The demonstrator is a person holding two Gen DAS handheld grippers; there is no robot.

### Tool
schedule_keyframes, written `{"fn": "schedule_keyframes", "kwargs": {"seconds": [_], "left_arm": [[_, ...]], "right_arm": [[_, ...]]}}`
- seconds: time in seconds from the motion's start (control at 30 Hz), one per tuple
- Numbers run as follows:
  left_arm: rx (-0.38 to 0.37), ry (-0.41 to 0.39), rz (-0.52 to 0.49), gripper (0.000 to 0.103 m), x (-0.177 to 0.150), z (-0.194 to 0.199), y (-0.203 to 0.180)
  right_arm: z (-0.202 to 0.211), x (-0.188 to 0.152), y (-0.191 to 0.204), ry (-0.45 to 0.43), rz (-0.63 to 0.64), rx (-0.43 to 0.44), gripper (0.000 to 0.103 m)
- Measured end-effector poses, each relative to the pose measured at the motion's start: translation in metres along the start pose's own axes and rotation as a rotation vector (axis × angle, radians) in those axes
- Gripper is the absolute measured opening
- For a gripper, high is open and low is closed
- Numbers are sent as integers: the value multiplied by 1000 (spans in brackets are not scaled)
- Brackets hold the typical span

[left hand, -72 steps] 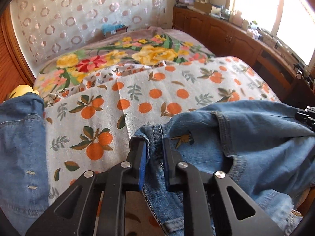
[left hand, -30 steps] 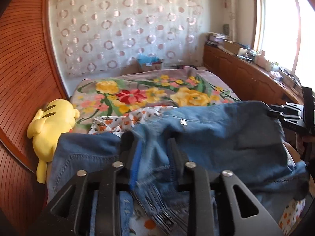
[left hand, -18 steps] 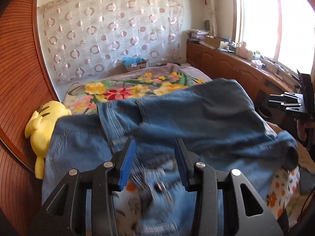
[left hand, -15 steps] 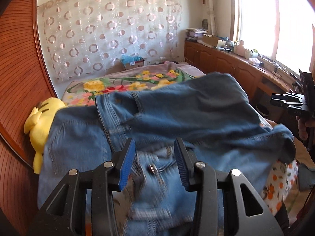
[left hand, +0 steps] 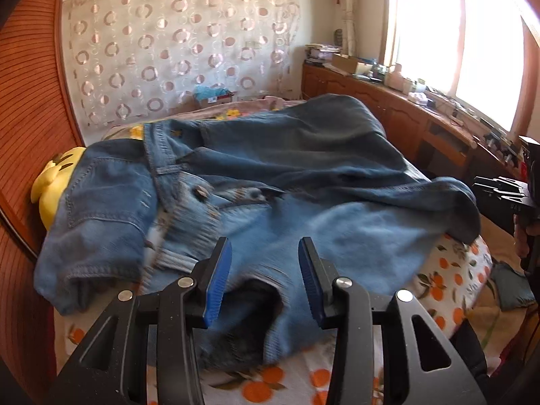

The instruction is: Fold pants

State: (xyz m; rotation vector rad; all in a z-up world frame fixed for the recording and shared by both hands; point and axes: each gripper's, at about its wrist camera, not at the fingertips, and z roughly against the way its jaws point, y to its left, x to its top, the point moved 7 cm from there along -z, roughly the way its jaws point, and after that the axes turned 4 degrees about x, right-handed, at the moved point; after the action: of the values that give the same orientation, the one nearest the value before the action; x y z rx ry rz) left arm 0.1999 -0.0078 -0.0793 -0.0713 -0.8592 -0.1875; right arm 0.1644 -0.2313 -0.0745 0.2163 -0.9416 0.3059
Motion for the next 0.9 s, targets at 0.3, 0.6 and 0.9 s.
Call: {"fn": "schedule_keyframes", "kwargs": {"seconds": [0.3, 0.6, 0.9], "left_arm": [[-79, 76, -48, 42, -41, -16, -58], [-130, 134, -89, 48, -61, -34, -87], [-81, 156, -161, 52, -67, -49, -103]], "right_arm": [[30, -46, 7, 23, -58, 50, 41], [15, -53, 7, 67, -58, 47, 41], [4, -49, 5, 66, -52, 3, 41]]}}
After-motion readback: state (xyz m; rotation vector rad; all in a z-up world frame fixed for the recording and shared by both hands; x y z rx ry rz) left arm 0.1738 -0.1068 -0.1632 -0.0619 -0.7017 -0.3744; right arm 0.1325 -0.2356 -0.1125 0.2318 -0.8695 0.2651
